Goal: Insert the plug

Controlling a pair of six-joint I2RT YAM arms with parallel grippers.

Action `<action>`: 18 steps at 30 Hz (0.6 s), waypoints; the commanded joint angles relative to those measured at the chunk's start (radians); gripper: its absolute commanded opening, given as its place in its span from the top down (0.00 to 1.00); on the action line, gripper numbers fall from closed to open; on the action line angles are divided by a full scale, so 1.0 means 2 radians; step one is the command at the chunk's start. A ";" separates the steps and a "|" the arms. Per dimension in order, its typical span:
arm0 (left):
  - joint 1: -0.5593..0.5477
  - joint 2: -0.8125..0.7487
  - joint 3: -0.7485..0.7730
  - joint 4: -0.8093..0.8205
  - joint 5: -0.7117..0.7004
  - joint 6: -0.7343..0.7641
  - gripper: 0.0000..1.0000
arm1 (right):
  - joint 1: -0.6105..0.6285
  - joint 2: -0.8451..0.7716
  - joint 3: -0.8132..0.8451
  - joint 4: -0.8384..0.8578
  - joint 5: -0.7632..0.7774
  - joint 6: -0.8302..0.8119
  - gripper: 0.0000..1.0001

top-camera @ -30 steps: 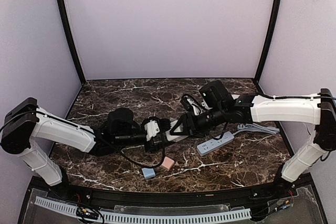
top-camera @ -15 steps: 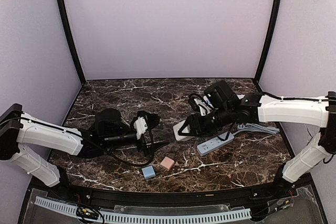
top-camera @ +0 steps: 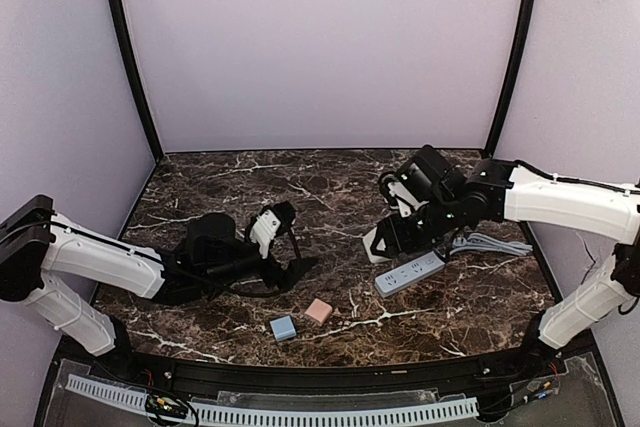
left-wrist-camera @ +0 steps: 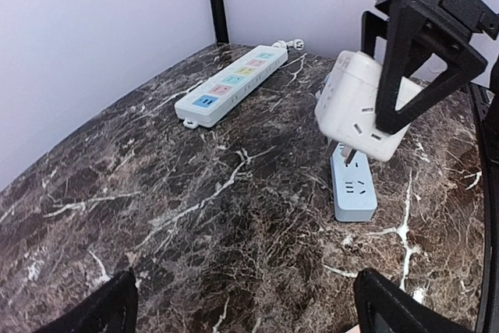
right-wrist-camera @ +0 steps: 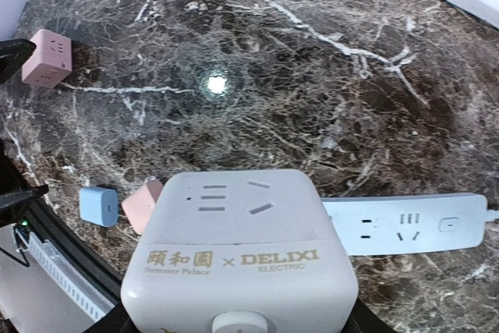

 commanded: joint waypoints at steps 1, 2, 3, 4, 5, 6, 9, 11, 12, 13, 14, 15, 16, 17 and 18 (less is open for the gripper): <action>-0.002 0.028 0.016 0.009 -0.021 -0.069 0.05 | 0.003 0.001 0.026 -0.062 0.071 -0.024 1.00; -0.002 0.037 0.026 0.006 -0.015 -0.084 0.06 | 0.003 0.002 0.028 -0.070 0.080 -0.026 1.00; -0.001 0.041 0.034 0.001 -0.012 -0.102 0.07 | 0.002 0.003 0.029 -0.076 0.088 -0.029 1.00; -0.002 0.050 0.038 0.001 -0.005 -0.110 0.08 | 0.001 0.002 0.029 -0.080 0.093 -0.034 1.00; -0.002 0.053 0.045 0.001 -0.003 -0.130 0.09 | 0.000 0.000 0.028 -0.085 0.096 -0.040 1.00; -0.001 0.062 0.048 0.001 0.000 -0.142 0.10 | -0.001 -0.002 0.027 -0.087 0.099 -0.049 1.00; -0.003 0.090 0.059 0.004 0.004 -0.193 0.11 | -0.004 -0.008 0.015 -0.093 0.114 -0.068 1.00; -0.005 0.107 0.067 0.008 0.011 -0.216 0.12 | -0.008 -0.013 0.006 -0.092 0.128 -0.072 1.00; -0.007 0.110 0.071 0.004 0.014 -0.222 0.12 | -0.012 -0.014 0.003 -0.092 0.131 -0.071 1.00; -0.007 0.117 0.080 0.000 0.020 -0.232 0.13 | -0.019 -0.013 0.002 -0.092 0.126 -0.071 1.00; -0.008 0.120 0.084 -0.005 0.021 -0.235 0.13 | -0.026 -0.012 0.001 -0.094 0.117 -0.072 1.00; -0.010 0.127 0.090 -0.007 0.030 -0.238 0.14 | -0.034 -0.009 0.001 -0.098 0.107 -0.077 1.00; -0.011 0.131 0.092 -0.007 0.035 -0.238 0.14 | -0.041 -0.005 0.003 -0.105 0.101 -0.080 1.00; -0.012 0.136 0.096 -0.007 0.041 -0.239 0.14 | -0.048 -0.003 0.004 -0.113 0.101 -0.084 1.00; -0.013 0.139 0.097 -0.008 0.043 -0.239 0.14 | -0.054 -0.001 0.004 -0.120 0.101 -0.087 1.00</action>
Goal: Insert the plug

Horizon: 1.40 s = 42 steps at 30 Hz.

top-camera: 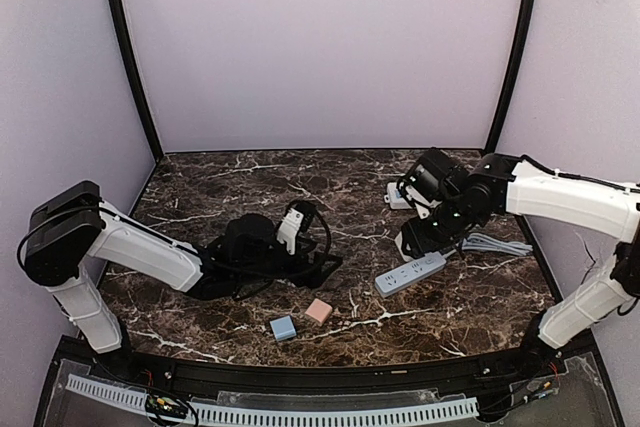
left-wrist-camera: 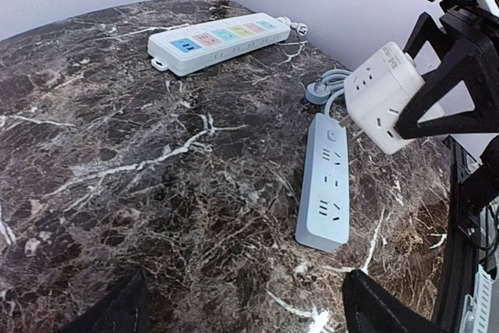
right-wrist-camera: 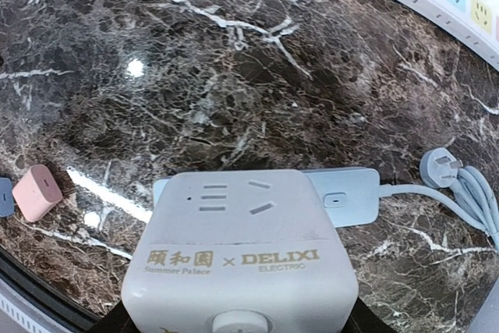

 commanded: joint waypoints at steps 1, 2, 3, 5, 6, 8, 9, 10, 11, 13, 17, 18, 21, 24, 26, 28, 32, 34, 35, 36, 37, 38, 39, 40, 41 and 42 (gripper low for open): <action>-0.008 0.013 0.021 -0.008 0.031 -0.031 0.14 | -0.033 -0.001 -0.002 -0.028 -0.002 -0.020 1.00; -0.008 0.014 0.021 -0.008 0.031 -0.031 0.15 | -0.040 -0.002 -0.004 -0.030 -0.007 -0.023 1.00; -0.008 0.015 0.021 -0.008 0.033 -0.033 0.15 | -0.046 -0.001 -0.007 -0.030 -0.012 -0.026 1.00; -0.009 0.015 0.018 -0.004 0.037 -0.035 0.15 | -0.054 0.000 -0.013 -0.030 -0.019 -0.035 1.00; -0.009 0.015 0.016 -0.002 0.038 -0.036 0.16 | -0.057 0.002 -0.016 -0.032 -0.021 -0.039 1.00; -0.009 0.014 0.011 0.005 0.042 -0.039 0.16 | -0.063 0.006 -0.018 -0.034 -0.026 -0.046 1.00; -0.009 0.014 0.010 0.011 0.045 -0.040 0.16 | -0.065 0.007 -0.019 -0.034 -0.029 -0.050 1.00; -0.009 0.014 0.007 0.013 0.046 -0.041 0.17 | -0.066 0.009 -0.019 -0.034 -0.032 -0.052 1.00; -0.009 0.014 0.006 0.016 0.049 -0.041 0.17 | -0.067 0.011 -0.018 -0.034 -0.034 -0.054 1.00; -0.009 0.014 0.004 0.019 0.051 -0.042 0.17 | -0.068 0.015 -0.017 -0.031 -0.041 -0.057 1.00; -0.009 0.012 0.000 0.023 0.060 -0.036 0.17 | -0.068 0.028 -0.021 -0.024 -0.056 -0.062 1.00; -0.009 0.010 -0.003 0.025 0.064 -0.033 0.15 | -0.068 0.032 -0.023 -0.023 -0.057 -0.062 1.00; -0.009 0.005 -0.009 0.030 0.066 -0.030 0.10 | -0.068 0.041 -0.024 -0.021 -0.056 -0.060 1.00; -0.009 0.000 -0.015 0.031 0.067 -0.022 0.02 | -0.069 0.047 -0.023 -0.019 -0.054 -0.059 1.00; -0.009 -0.002 -0.016 0.031 0.069 -0.020 0.01 | -0.069 0.050 -0.024 -0.018 -0.054 -0.058 1.00; -0.009 -0.001 -0.016 0.032 0.070 -0.020 0.01 | -0.070 0.052 -0.024 -0.016 -0.054 -0.058 1.00; -0.009 -0.001 -0.015 0.029 0.071 -0.019 0.01 | -0.073 0.057 -0.022 -0.015 -0.053 -0.057 1.00; -0.009 -0.001 -0.015 0.028 0.072 -0.020 0.01 | -0.075 0.058 -0.022 -0.014 -0.052 -0.056 1.00; -0.009 -0.001 -0.015 0.028 0.074 -0.020 0.01 | -0.075 0.059 -0.021 -0.013 -0.052 -0.055 1.00; -0.009 -0.001 -0.015 0.028 0.074 -0.021 0.01 | -0.075 0.060 -0.020 -0.012 -0.053 -0.054 1.00; -0.009 -0.001 -0.015 0.028 0.075 -0.021 0.01 | -0.076 0.061 -0.020 -0.012 -0.054 -0.053 1.00; -0.009 -0.001 -0.015 0.029 0.076 -0.021 0.01 | -0.076 0.061 -0.019 -0.012 -0.054 -0.053 1.00; -0.009 0.000 -0.015 0.029 0.076 -0.021 0.01 | -0.076 0.062 -0.019 -0.010 -0.053 -0.052 1.00; -0.009 0.000 -0.015 0.029 0.076 -0.021 0.01 | -0.076 0.063 -0.020 -0.011 -0.053 -0.051 1.00; -0.009 0.000 -0.015 0.029 0.076 -0.021 0.01 | -0.076 0.064 -0.019 -0.010 -0.053 -0.051 1.00; -0.009 0.000 -0.015 0.029 0.076 -0.021 0.01 | -0.076 0.065 -0.019 -0.008 -0.055 -0.051 1.00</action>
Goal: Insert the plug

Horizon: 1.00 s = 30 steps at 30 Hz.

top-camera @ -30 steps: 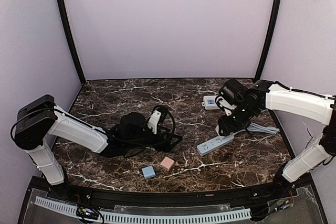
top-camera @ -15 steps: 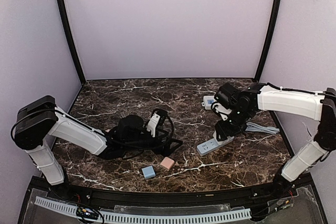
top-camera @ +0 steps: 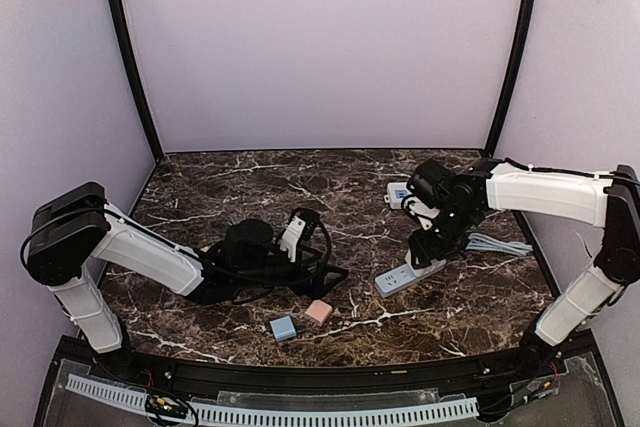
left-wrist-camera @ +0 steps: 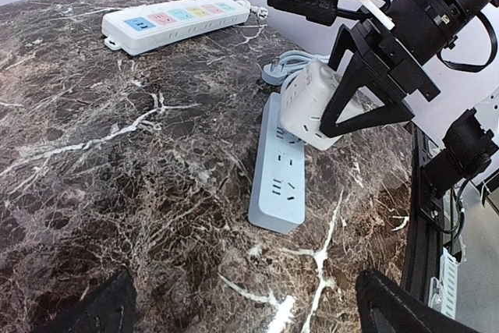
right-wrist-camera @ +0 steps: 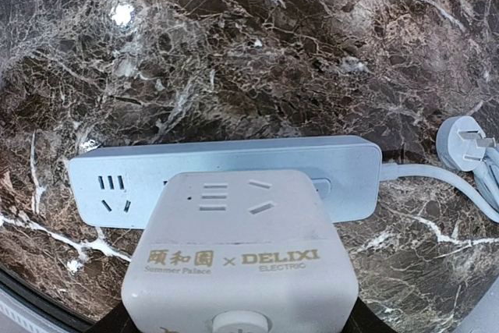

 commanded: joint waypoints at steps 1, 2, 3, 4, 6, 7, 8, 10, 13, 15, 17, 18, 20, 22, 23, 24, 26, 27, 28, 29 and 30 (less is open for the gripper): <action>-0.003 -0.015 -0.006 0.005 0.008 0.005 0.01 | -0.002 0.007 0.001 0.013 -0.003 0.005 1.00; -0.003 -0.015 -0.006 0.005 0.008 0.005 0.01 | -0.002 0.008 0.001 0.014 -0.003 0.005 1.00; -0.003 -0.014 -0.006 0.005 0.008 0.005 0.01 | -0.002 0.009 0.001 0.015 -0.003 0.004 1.00; -0.003 -0.013 -0.006 0.005 0.008 0.005 0.01 | -0.003 0.010 0.001 0.016 -0.003 0.004 1.00; -0.003 -0.013 -0.006 0.005 0.008 0.005 0.02 | -0.002 0.013 0.000 0.016 -0.002 0.005 1.00; -0.003 -0.012 -0.006 0.005 0.009 0.005 0.02 | -0.002 0.014 0.000 0.016 0.000 0.006 1.00; -0.003 -0.012 -0.006 0.005 0.009 0.005 0.02 | -0.002 0.014 0.000 0.016 0.001 0.006 1.00; -0.003 -0.013 -0.005 0.005 0.010 0.005 0.02 | -0.002 0.016 0.001 0.015 0.003 0.007 1.00; -0.003 -0.014 -0.006 0.004 0.010 0.005 0.02 | -0.002 0.016 0.002 0.015 0.008 0.008 1.00; -0.003 -0.014 -0.006 0.004 0.010 0.005 0.02 | -0.002 0.016 0.002 0.014 0.009 0.009 1.00; -0.003 -0.014 -0.006 0.004 0.011 0.005 0.02 | -0.002 0.016 0.002 0.014 0.009 0.010 1.00; -0.003 -0.014 -0.006 0.004 0.011 0.005 0.02 | -0.003 0.016 0.002 0.014 0.009 0.010 1.00; -0.003 -0.014 -0.006 0.004 0.010 0.005 0.02 | -0.002 0.016 0.003 0.013 0.009 0.010 1.00; -0.003 -0.014 -0.006 0.004 0.010 0.005 0.02 | -0.003 0.016 0.004 0.012 0.009 0.011 1.00; -0.003 -0.014 -0.006 0.004 0.011 0.005 0.02 | -0.002 0.017 0.004 0.011 0.010 0.011 1.00; -0.003 -0.014 -0.006 0.004 0.011 0.005 0.02 | -0.002 0.018 0.004 0.010 0.010 0.011 1.00; -0.003 -0.014 -0.006 0.004 0.010 0.005 0.03 | -0.002 0.021 0.004 0.009 0.011 0.011 1.00; -0.003 -0.013 -0.006 0.004 0.010 0.005 0.03 | -0.002 0.022 0.004 0.008 0.012 0.012 1.00; -0.003 -0.013 -0.006 0.004 0.011 0.005 0.03 | -0.003 0.024 0.004 0.007 0.013 0.012 1.00; -0.003 -0.013 -0.006 0.004 0.010 0.005 0.03 | -0.002 0.025 0.005 0.006 0.014 0.012 1.00; -0.003 -0.013 -0.006 0.004 0.010 0.005 0.03 | -0.002 0.027 0.006 0.006 0.014 0.012 1.00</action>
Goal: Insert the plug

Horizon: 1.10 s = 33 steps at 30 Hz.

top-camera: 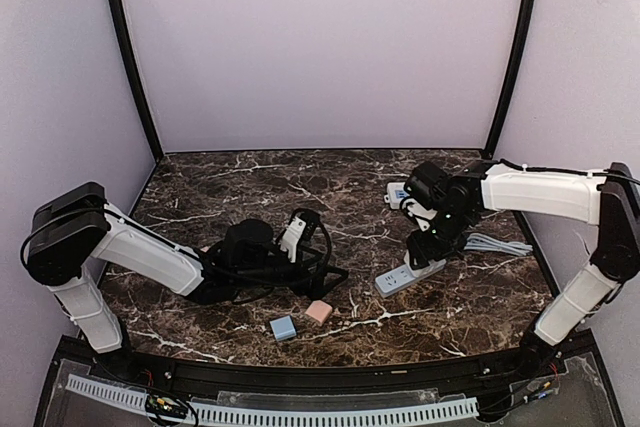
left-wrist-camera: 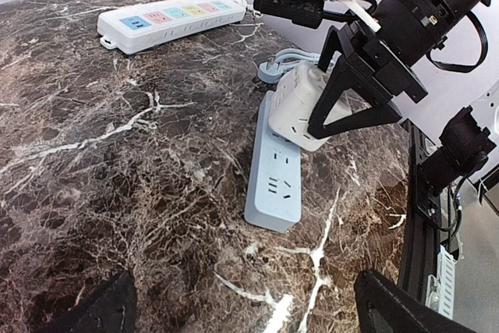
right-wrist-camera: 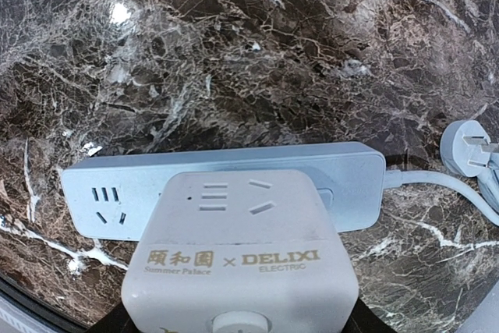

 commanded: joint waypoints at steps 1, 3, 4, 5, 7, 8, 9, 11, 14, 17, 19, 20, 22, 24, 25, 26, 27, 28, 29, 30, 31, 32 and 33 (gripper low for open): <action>-0.003 -0.012 -0.006 0.004 0.004 0.005 0.03 | -0.002 0.014 0.006 -0.004 0.012 0.008 1.00; -0.003 -0.013 -0.006 0.005 0.004 0.005 0.03 | -0.002 0.017 0.008 -0.005 0.013 0.009 1.00; -0.003 -0.013 -0.007 0.006 0.004 0.005 0.03 | -0.002 0.018 0.008 -0.005 0.013 0.009 1.00; -0.003 -0.013 -0.007 0.006 0.003 0.005 0.03 | -0.002 0.019 0.009 -0.005 0.013 0.009 1.00; -0.003 -0.013 -0.008 0.006 0.004 0.005 0.03 | -0.002 0.022 0.012 -0.007 0.015 0.008 1.00; -0.003 -0.013 -0.007 0.006 0.004 0.006 0.03 | -0.002 0.024 0.013 -0.009 0.015 0.008 1.00; -0.003 -0.014 -0.008 0.006 0.004 0.006 0.03 | -0.002 0.025 0.015 -0.010 0.016 0.008 1.00; -0.003 -0.013 -0.008 0.006 0.004 0.006 0.03 | -0.002 0.028 0.019 -0.012 0.016 0.007 1.00; -0.003 -0.014 -0.008 0.006 0.004 0.006 0.03 | -0.002 0.033 0.023 -0.015 0.014 0.006 1.00; -0.003 -0.013 -0.008 0.006 0.003 0.007 0.03 | -0.002 0.041 0.028 -0.018 0.014 0.004 1.00; -0.003 -0.013 -0.008 0.006 0.004 0.006 0.04 | -0.002 0.047 0.032 -0.022 0.014 0.003 1.00; -0.003 -0.013 -0.008 0.006 0.005 0.006 0.04 | -0.002 0.050 0.035 -0.024 0.015 0.003 1.00; -0.003 -0.014 -0.008 0.007 0.006 0.005 0.04 | -0.002 0.054 0.040 -0.026 0.017 0.007 1.00; -0.003 -0.015 -0.009 0.008 0.006 0.004 0.04 | -0.002 0.057 0.043 -0.025 0.016 0.010 1.00; -0.003 -0.015 -0.009 0.008 0.007 0.004 0.04 | -0.002 0.059 0.044 -0.023 0.014 0.011 1.00; -0.003 -0.015 -0.009 0.009 0.007 0.004 0.04 | -0.002 0.062 0.044 -0.022 0.011 0.010 1.00; -0.003 -0.015 -0.010 0.009 0.007 0.004 0.04 | -0.001 0.065 0.044 -0.019 0.007 0.009 1.00; -0.003 -0.015 -0.010 0.009 0.007 0.004 0.04 | 0.000 0.068 0.042 -0.015 0.001 0.006 1.00; -0.003 -0.015 -0.010 0.010 0.007 0.004 0.04 | 0.002 0.070 0.038 -0.010 -0.007 0.001 1.00; -0.003 -0.015 -0.010 0.010 0.006 0.003 0.04 | 0.003 0.070 0.034 -0.006 -0.013 -0.003 1.00; -0.003 -0.015 -0.011 0.011 0.005 0.003 0.04 | 0.006 0.069 0.030 -0.001 -0.020 -0.008 1.00; -0.003 -0.015 -0.011 0.011 0.004 0.003 0.04 | 0.008 0.067 0.027 0.003 -0.026 -0.013 1.00; -0.003 -0.015 -0.011 0.011 0.004 0.003 0.04 | 0.009 0.064 0.024 0.005 -0.029 -0.016 1.00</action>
